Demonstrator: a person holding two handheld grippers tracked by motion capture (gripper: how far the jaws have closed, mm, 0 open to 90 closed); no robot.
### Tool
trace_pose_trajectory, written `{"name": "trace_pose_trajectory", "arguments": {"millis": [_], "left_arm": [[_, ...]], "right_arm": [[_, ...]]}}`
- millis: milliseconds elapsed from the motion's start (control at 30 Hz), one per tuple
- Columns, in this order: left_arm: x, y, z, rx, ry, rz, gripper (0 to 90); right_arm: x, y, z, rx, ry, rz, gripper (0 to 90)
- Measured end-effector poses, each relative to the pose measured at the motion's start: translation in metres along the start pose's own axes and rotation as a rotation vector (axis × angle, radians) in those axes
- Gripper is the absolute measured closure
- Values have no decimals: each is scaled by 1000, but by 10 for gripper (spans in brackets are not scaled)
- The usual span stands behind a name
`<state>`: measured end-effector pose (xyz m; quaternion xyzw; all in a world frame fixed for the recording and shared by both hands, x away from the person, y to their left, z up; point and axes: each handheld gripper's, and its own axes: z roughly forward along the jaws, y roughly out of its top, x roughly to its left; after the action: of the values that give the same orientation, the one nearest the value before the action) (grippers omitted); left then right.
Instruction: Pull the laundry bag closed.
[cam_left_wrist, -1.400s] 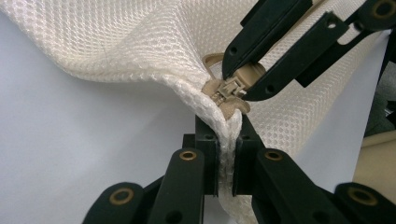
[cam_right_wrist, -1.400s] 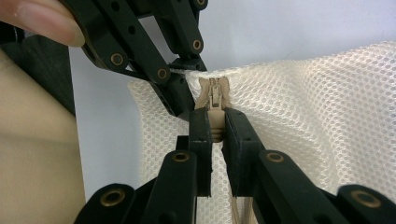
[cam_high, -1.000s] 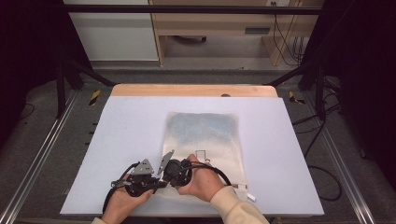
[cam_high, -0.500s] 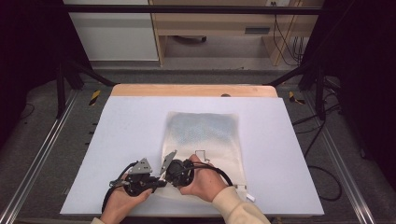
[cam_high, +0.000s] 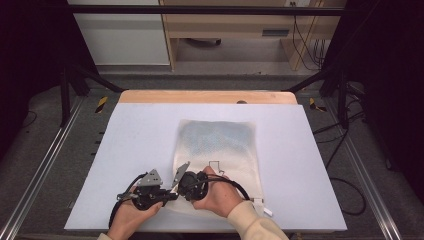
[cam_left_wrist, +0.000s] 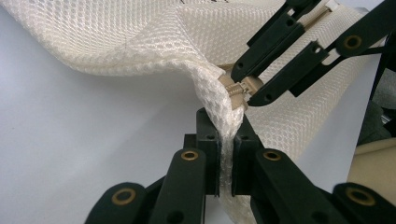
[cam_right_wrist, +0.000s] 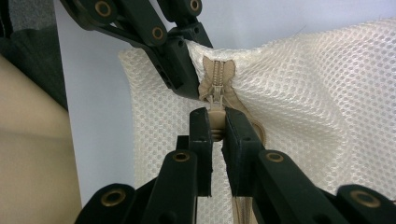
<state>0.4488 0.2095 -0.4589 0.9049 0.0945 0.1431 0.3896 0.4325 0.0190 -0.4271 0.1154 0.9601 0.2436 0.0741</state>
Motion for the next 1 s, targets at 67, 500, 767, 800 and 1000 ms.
{"name": "trace_pose_trajectory", "arguments": {"millis": [67,500,767,800,1000], "left_arm": [[0,0,0,7,-1,3,849],[1,-1,-1,-2,-2,0,851],[2,-2,-2,-9,-16,-9,853],[3,-2,-2,-7,-15,-5,853],[4,-2,-3,-10,-22,-10,856]], "right_arm": [[0,0,1,6,1,-7,826],[1,0,1,19,-22,-25,826],[0,0,3,16,-22,-22,826],[0,-1,4,19,-23,-21,826],[1,-1,3,5,-21,-6,826]]}}
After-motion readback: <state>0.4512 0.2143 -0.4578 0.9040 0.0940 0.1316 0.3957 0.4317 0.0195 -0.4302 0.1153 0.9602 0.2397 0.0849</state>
